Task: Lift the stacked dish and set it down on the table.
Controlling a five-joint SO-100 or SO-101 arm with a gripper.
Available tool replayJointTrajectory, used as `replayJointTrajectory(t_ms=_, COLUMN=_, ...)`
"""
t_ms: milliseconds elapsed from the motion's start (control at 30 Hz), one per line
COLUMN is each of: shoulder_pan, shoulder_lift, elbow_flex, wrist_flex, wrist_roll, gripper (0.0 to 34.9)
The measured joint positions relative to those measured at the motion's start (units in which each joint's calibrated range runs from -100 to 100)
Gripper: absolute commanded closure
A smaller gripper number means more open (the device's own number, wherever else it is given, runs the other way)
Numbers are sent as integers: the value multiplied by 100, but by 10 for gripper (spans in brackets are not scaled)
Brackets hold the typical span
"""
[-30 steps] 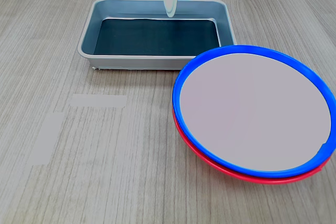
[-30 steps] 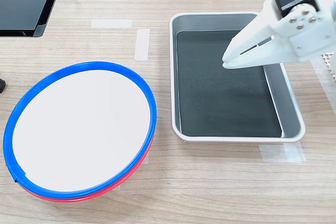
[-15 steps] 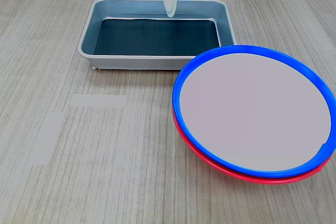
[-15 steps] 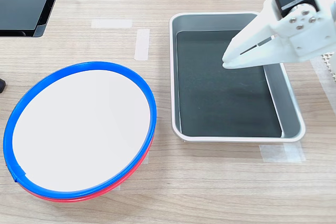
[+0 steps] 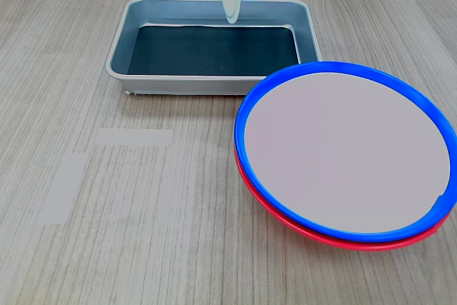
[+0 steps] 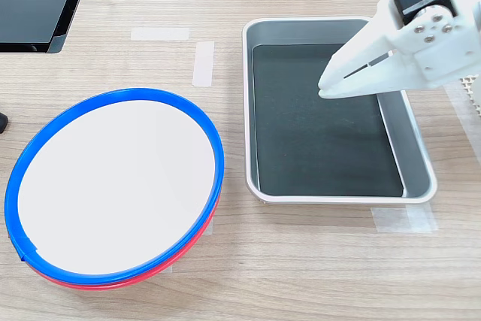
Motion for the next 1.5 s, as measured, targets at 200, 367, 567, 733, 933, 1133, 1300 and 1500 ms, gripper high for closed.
replayJointTrajectory(t_ms=200, shoulder_pan=0, shoulder_lift=0, elbow_flex=0, wrist_flex=0, wrist_roll=0, gripper=346)
replayJointTrajectory(t_ms=367, shoulder_pan=-18, shoulder_lift=0, elbow_flex=0, wrist_flex=0, wrist_roll=0, gripper=346)
replayJointTrajectory(t_ms=567, shoulder_pan=9, shoulder_lift=0, elbow_flex=0, wrist_flex=0, wrist_roll=-39, gripper=346)
replayJointTrajectory(t_ms=733, shoulder_pan=62, shoulder_lift=0, elbow_flex=0, wrist_flex=8, wrist_roll=-59, gripper=347)
replayJointTrajectory(t_ms=933, shoulder_pan=-35, shoulder_lift=546, elbow_flex=-263, wrist_flex=41, wrist_roll=313, gripper=345)
replayJointTrajectory(t_ms=1133, shoulder_pan=-451, shoulder_lift=2600, elbow_flex=-2296, wrist_flex=220, wrist_roll=796, gripper=320)
replayJointTrajectory(t_ms=1300, shoulder_pan=-681, shoulder_lift=5072, elbow_flex=-4501, wrist_flex=865, wrist_roll=923, gripper=270)
replayJointTrajectory(t_ms=1500, shoulder_pan=-991, shoulder_lift=6667, elbow_flex=-6134, wrist_flex=1248, wrist_roll=991, gripper=204)
